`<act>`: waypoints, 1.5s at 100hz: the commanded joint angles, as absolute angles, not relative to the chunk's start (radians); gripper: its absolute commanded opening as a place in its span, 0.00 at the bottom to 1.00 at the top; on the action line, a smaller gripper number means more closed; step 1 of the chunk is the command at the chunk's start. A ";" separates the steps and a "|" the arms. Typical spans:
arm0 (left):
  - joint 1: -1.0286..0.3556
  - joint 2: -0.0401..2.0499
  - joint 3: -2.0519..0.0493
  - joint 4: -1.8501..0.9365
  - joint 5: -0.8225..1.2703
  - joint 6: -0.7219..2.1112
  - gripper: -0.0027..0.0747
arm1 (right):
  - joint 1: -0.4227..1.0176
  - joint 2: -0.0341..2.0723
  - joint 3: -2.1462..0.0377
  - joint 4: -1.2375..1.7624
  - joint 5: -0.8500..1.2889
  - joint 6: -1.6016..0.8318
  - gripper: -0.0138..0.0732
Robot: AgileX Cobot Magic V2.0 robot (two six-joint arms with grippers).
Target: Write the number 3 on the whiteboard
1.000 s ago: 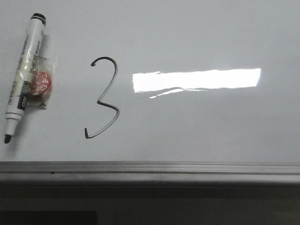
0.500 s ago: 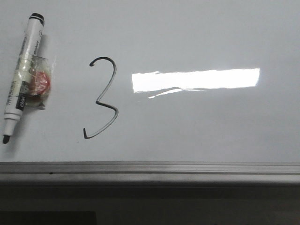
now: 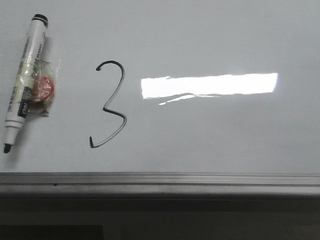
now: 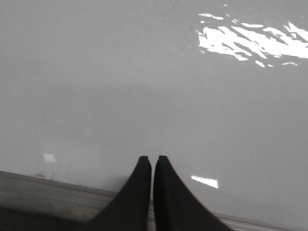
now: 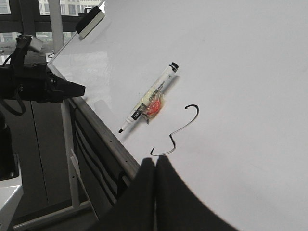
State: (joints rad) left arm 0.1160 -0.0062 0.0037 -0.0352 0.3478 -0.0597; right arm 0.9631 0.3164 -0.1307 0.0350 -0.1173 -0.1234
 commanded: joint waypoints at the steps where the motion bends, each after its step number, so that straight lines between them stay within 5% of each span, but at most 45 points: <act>1: 0.120 -0.031 0.039 -0.049 0.315 -0.069 0.01 | 0.957 0.321 -0.157 0.028 -0.199 -0.125 0.10; 50: 0.120 -0.031 0.039 -0.049 0.315 -0.069 0.01 | 0.924 0.321 -0.112 0.026 -0.213 -0.094 0.10; 109: 0.120 -0.031 0.039 -0.049 0.315 -0.069 0.01 | 0.196 0.300 -0.001 0.026 -0.275 -0.011 0.10; 150: 0.120 -0.029 0.039 -0.049 0.313 -0.069 0.01 | -0.037 -0.025 0.035 0.000 0.261 -0.011 0.10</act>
State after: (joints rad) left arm 0.1160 -0.0062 0.0037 -0.0359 0.3502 -0.0615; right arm -0.0217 -0.0026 0.0101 0.0176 0.2130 -0.0091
